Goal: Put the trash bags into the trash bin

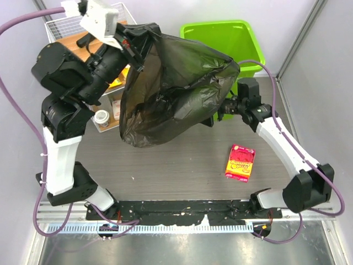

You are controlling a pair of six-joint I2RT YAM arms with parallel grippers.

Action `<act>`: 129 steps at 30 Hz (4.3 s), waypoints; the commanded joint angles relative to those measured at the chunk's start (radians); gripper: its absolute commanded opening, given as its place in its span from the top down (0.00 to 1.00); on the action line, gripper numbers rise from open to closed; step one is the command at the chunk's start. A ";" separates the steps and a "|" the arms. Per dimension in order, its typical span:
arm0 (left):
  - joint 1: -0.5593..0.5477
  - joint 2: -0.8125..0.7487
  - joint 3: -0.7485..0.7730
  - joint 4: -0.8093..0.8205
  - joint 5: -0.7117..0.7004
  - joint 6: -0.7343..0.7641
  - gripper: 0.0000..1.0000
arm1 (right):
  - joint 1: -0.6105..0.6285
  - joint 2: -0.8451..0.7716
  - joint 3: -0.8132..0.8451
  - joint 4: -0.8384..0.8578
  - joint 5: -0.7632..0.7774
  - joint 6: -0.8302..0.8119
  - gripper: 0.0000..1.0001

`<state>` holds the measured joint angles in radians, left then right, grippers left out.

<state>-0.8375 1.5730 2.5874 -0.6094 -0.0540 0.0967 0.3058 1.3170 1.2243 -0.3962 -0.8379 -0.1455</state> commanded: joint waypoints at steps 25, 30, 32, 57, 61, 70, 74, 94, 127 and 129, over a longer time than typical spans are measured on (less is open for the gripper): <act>0.006 -0.090 0.019 -0.006 0.132 -0.180 1.00 | 0.257 0.235 0.195 0.192 -0.145 -0.135 0.14; 0.008 -0.084 0.008 0.002 0.112 -0.158 1.00 | 0.296 0.162 0.142 0.154 -0.106 -0.151 0.14; 0.009 -0.084 0.005 0.003 0.106 -0.147 1.00 | 0.299 0.133 0.118 0.151 -0.070 -0.151 0.14; 0.020 -0.107 -0.033 0.003 0.063 -0.101 1.00 | 0.227 -0.148 0.027 -0.176 0.113 -0.318 0.14; 0.020 -0.100 -0.027 0.010 0.033 -0.101 1.00 | 0.239 -0.130 -0.034 -0.083 0.045 -0.238 0.14; 0.020 -0.094 -0.016 0.011 0.034 -0.101 1.00 | 0.312 0.004 -0.097 0.183 0.014 -0.117 0.14; 0.020 -0.096 -0.009 0.008 0.036 -0.101 1.00 | 0.335 0.091 -0.114 0.296 0.036 -0.082 0.14; 0.052 -0.168 -0.078 0.002 -0.040 0.011 1.00 | 0.293 0.077 0.398 0.010 0.272 -0.172 0.99; 0.087 0.191 0.128 0.115 -0.050 0.086 1.00 | -0.208 0.550 1.084 0.076 0.385 -0.265 0.70; 0.087 0.190 0.129 0.125 -0.066 0.095 1.00 | -0.206 0.521 1.072 0.025 0.404 -0.276 0.51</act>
<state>-0.7567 1.7832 2.6667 -0.5758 -0.0917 0.1669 0.0834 1.9709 2.3051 -0.3367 -0.4145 -0.3908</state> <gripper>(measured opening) 0.010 0.352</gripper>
